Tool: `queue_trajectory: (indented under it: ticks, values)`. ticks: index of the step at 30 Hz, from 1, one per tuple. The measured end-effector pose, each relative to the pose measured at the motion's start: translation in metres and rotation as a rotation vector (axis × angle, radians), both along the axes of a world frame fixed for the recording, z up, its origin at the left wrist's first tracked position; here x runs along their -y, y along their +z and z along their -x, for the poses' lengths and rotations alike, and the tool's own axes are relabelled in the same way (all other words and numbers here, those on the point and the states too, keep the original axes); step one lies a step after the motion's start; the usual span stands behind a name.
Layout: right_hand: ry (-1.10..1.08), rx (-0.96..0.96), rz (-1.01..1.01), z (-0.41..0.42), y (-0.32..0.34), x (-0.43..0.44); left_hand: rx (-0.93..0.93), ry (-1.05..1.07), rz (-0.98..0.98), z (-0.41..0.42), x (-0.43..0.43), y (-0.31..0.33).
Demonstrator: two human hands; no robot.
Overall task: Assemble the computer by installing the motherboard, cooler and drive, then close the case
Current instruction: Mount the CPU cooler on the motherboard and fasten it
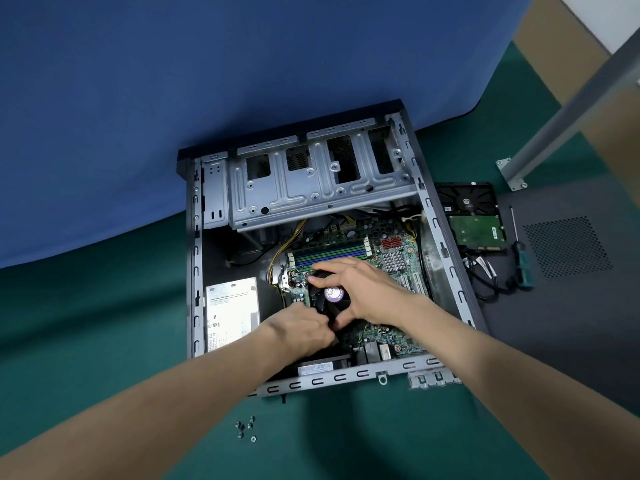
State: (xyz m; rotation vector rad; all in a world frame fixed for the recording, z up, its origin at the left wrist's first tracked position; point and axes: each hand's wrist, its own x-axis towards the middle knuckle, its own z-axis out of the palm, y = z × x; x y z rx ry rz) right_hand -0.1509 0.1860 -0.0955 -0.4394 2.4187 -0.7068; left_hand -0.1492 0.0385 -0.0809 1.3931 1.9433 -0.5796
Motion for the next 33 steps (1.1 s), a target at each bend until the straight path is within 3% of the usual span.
queue_trajectory:
  ticks: [7,14,33]
  values:
    - [-0.022,0.011,0.011,-0.0037,-0.0006,0.0014,0.009,0.096,0.038,-0.0019,-0.0044,-0.0065]
    - [-0.046,0.0,0.026,-0.004,-0.003,0.0034,0.029,0.003,0.038,0.0009,-0.0061,-0.0053]
    - [-0.056,-0.011,0.041,-0.0033,-0.0074,0.0027,0.067,0.05,0.049,-0.002,-0.0067,-0.0062]
